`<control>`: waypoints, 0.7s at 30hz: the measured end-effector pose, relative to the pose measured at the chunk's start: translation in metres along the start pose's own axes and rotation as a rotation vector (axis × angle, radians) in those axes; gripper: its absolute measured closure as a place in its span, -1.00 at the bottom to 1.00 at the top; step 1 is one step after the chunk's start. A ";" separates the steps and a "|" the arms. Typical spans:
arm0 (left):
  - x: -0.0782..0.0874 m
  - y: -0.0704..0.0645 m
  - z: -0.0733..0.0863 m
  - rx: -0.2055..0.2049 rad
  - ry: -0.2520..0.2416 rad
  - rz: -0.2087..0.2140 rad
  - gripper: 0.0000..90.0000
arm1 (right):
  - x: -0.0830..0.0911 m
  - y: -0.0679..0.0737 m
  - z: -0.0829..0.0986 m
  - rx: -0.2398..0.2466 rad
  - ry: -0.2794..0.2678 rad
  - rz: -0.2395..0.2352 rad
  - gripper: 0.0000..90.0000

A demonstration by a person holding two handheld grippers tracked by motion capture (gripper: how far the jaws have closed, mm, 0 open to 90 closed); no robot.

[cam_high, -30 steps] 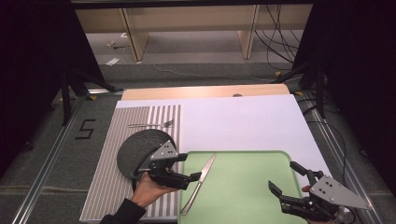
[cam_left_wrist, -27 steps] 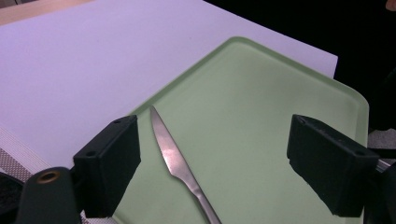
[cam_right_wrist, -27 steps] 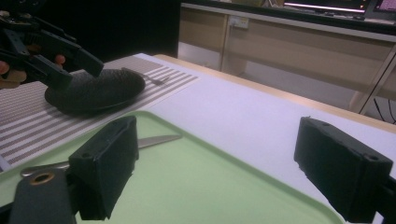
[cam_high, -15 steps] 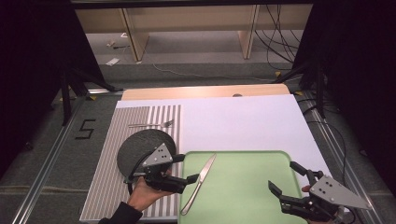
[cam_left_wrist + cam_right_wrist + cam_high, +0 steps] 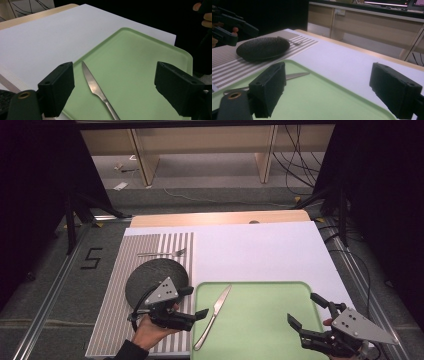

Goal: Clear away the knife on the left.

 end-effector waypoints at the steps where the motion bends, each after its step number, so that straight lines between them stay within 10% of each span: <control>1: 0.001 0.000 0.000 0.001 -0.004 0.000 -0.65 | 0.000 0.000 0.000 -0.001 0.000 0.000 -0.67; 21: 0.012 -0.012 0.007 0.007 -0.018 -0.025 -0.65 | 0.000 0.001 0.000 0.002 -0.001 -0.002 -0.67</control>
Point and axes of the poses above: each handheld gripper's, and its own axes: x roughly backward along the jaws, z roughly out of its underside, y roughly to its left, the point moved 6 cm from there along -x, roughly forward along the jaws, and after that the axes turned 12 degrees about -x, right-handed, at the moved point
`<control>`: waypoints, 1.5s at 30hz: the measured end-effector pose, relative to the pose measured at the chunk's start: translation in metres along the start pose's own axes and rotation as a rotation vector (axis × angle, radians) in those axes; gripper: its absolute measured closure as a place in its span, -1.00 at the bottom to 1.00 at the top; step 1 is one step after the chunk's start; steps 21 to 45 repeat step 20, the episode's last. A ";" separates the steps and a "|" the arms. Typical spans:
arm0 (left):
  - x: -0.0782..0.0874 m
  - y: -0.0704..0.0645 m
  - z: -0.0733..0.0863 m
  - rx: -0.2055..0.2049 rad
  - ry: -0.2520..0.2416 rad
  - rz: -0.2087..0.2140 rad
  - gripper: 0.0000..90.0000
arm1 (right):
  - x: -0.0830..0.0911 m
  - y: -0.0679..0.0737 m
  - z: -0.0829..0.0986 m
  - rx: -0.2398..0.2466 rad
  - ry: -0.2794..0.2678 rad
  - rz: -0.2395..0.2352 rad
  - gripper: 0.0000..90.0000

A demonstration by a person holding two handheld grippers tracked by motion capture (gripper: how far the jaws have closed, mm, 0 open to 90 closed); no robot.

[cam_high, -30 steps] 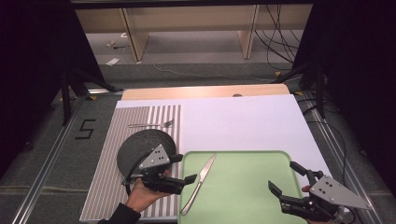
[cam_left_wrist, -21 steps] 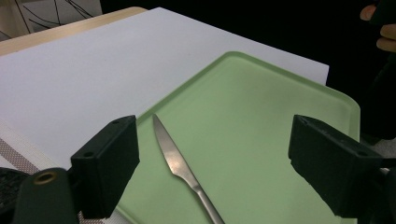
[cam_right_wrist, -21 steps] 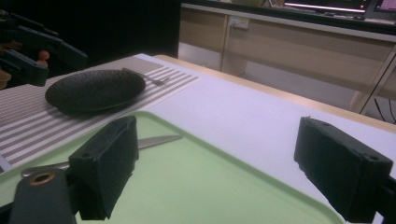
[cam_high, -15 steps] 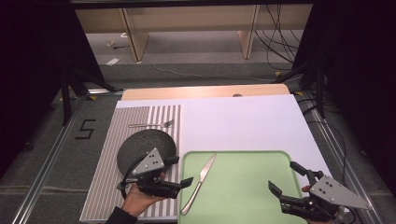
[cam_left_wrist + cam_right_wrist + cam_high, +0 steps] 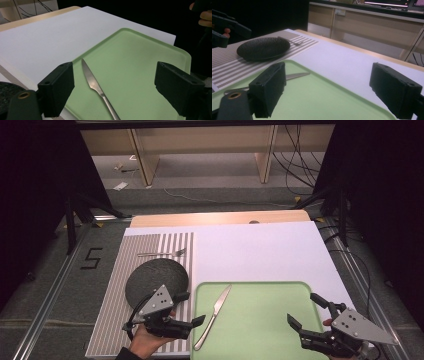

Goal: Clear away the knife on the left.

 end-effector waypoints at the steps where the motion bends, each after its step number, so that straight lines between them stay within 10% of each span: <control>1: 0.000 0.000 0.000 -0.007 0.005 0.000 -0.65 | 0.000 0.000 0.000 0.000 0.000 0.000 -0.67; 45: -0.003 0.000 0.001 -0.018 0.016 -0.006 -0.65 | 0.000 0.000 0.000 0.000 0.000 -0.001 -0.67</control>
Point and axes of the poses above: each handheld gripper's, and its own axes: x roughly backward along the jaws, z roughly out of its underside, y roughly to its left, the point moved 6 cm from there along -x, roughly forward along the jaws, and after that the axes turned 12 degrees about -x, right-handed, at the moved point
